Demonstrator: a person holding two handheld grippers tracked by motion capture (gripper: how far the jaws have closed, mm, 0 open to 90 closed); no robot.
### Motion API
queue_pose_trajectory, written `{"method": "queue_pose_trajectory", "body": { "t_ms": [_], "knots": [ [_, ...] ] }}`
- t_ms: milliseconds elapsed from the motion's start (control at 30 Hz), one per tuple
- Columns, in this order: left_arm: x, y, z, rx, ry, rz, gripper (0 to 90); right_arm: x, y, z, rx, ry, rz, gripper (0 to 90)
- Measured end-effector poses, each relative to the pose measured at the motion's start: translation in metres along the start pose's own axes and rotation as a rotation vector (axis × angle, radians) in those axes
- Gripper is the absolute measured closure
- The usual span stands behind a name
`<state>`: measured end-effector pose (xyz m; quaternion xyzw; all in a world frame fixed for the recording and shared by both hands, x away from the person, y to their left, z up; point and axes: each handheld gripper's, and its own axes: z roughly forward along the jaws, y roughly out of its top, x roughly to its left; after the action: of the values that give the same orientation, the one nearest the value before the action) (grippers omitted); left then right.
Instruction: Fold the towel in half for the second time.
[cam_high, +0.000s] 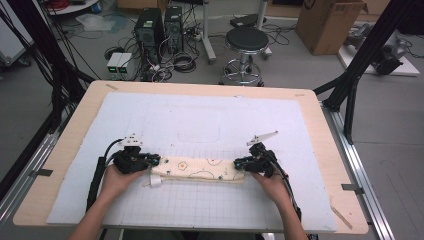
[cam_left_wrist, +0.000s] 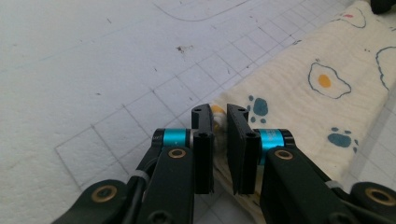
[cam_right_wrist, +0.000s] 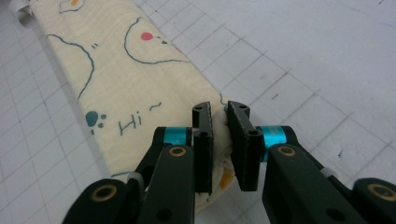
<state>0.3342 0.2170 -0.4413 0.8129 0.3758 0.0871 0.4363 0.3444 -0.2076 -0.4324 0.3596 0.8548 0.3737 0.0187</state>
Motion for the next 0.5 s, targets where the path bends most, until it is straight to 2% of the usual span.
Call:
{"method": "queue_pose_trajectory", "body": {
  "t_ms": [100,200,300,333,500],
  "knots": [
    [0.001,0.003,-0.003,-0.028,0.014,-0.003,81.9,0.003,0.003,-0.006,-0.025,-0.012,-0.015,82.3],
    [0.002,0.013,-0.005,-0.018,0.030,0.020,82.0,0.003,0.009,-0.011,-0.044,-0.025,-0.007,82.4],
    [0.003,0.022,-0.004,-0.039,0.055,0.031,82.0,-0.001,0.016,-0.010,-0.046,-0.045,-0.007,82.4],
    [0.005,0.025,-0.003,-0.025,0.059,0.035,81.9,-0.003,0.018,-0.010,-0.046,-0.052,-0.003,82.4],
    [0.014,0.033,0.001,-0.045,0.087,0.006,81.9,-0.012,0.030,-0.008,-0.068,-0.074,0.028,82.4]
  ]
}}
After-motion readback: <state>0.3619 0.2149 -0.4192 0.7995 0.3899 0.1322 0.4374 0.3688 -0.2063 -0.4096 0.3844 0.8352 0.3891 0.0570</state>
